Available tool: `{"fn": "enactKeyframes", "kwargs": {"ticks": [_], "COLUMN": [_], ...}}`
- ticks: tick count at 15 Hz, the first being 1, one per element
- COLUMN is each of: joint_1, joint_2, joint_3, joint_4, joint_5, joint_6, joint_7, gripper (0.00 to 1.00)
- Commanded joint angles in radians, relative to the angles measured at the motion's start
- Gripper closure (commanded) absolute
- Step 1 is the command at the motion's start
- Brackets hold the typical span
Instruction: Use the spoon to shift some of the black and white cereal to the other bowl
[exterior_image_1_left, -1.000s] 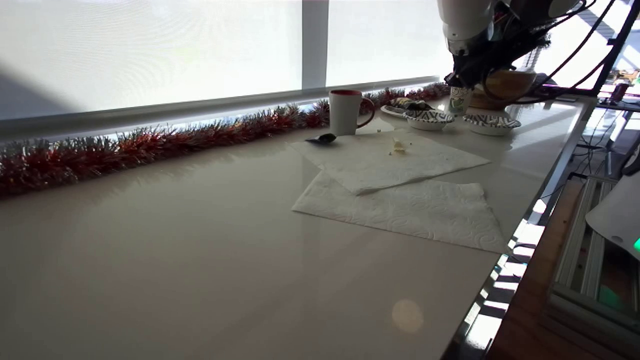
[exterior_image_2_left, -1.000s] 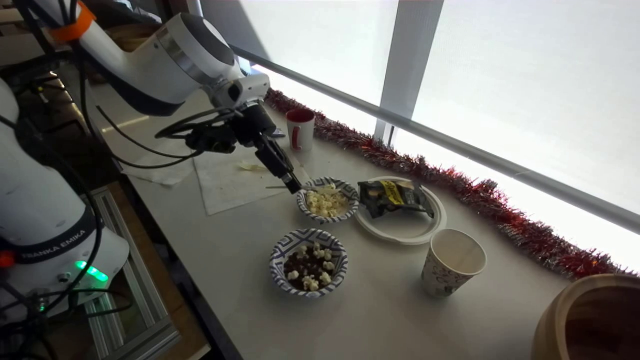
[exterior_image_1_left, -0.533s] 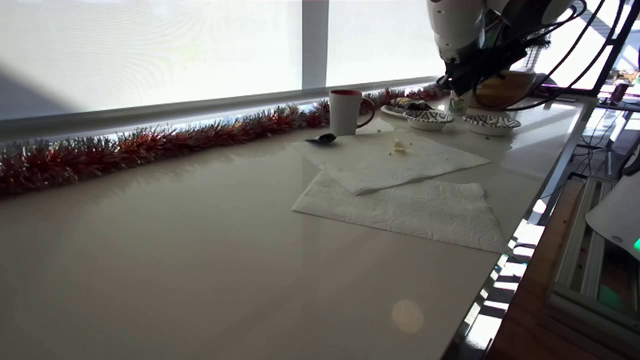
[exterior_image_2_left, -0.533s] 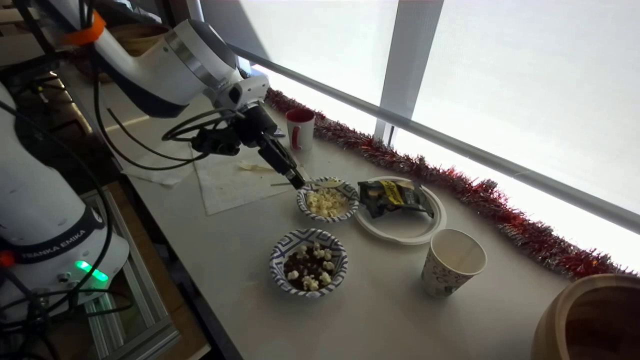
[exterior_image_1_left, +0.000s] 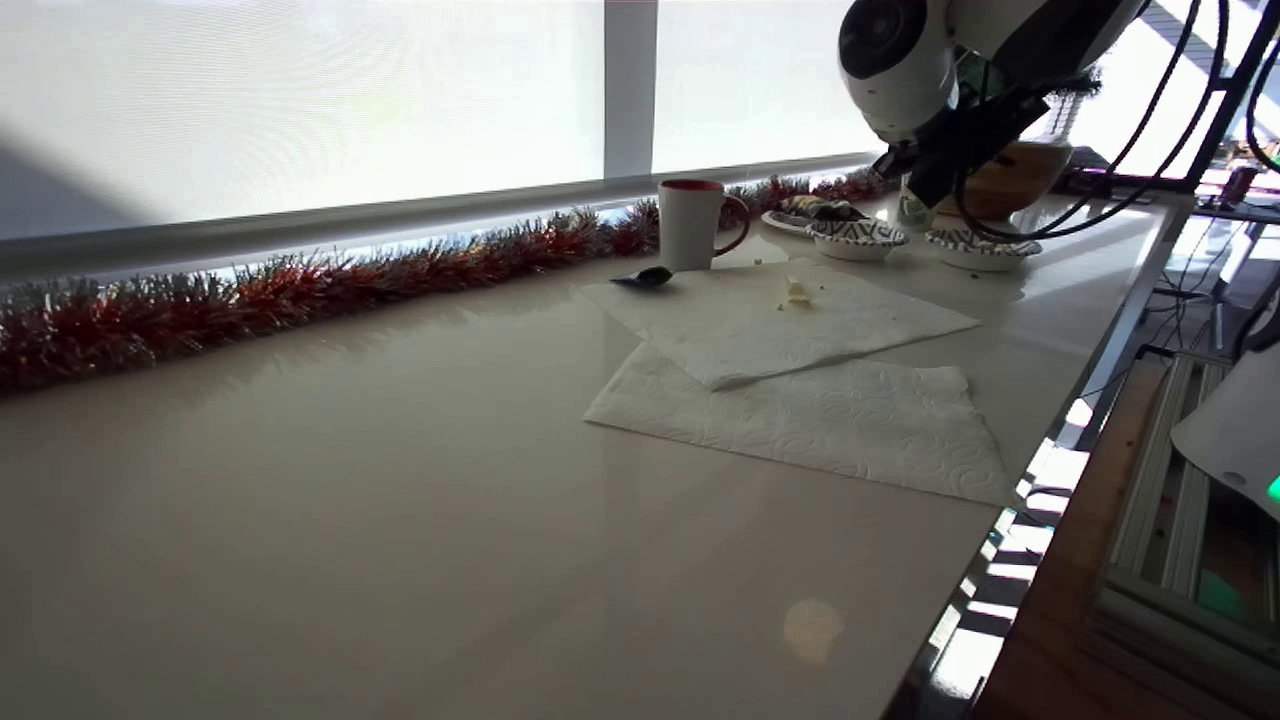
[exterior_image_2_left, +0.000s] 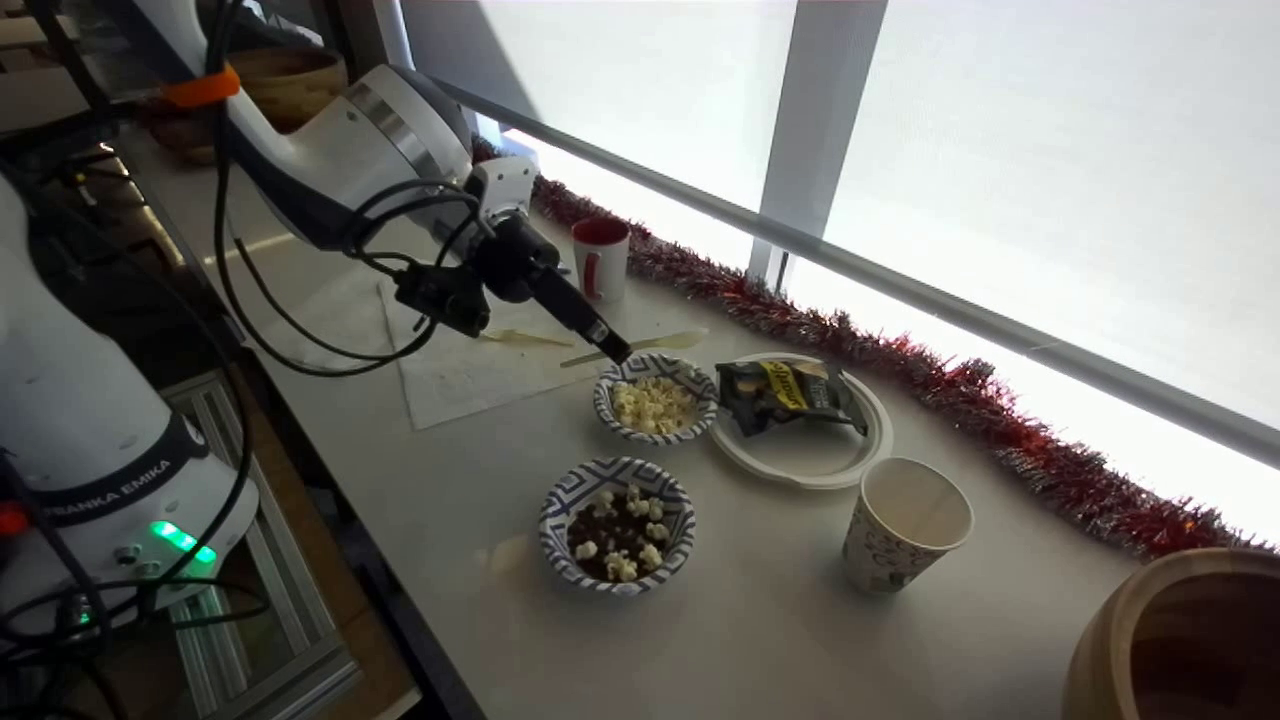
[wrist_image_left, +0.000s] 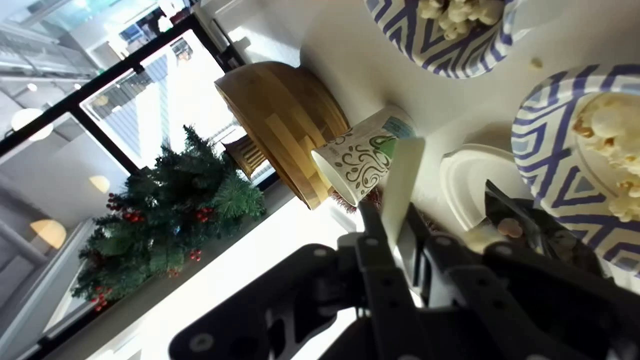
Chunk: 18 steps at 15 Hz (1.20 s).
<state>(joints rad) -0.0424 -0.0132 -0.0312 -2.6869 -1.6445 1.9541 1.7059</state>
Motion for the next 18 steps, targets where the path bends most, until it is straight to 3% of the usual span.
{"fn": "enactKeyframes", "kwargs": {"ticks": [1, 5, 9, 15, 18], "joint_1": [0.018, 0.004, -0.035, -0.136, -0.193], "joint_2": [0.073, 0.061, -0.04, -0.248, -0.272], "joint_3": [0.013, 0.006, -0.031, -0.193, -0.304], "joint_4": [0.011, 0.011, -0.011, -0.082, -0.1], "joint_5": [-0.081, -0.06, -0.036, 0.025, 0.106], "joint_6": [-0.035, 0.037, 0.216, 0.66, 0.873], "joint_7": [-0.024, -0.038, -0.083, -0.305, -0.534], "gripper": [0.97, 0.97, 0.97, 0.97, 0.97]}}
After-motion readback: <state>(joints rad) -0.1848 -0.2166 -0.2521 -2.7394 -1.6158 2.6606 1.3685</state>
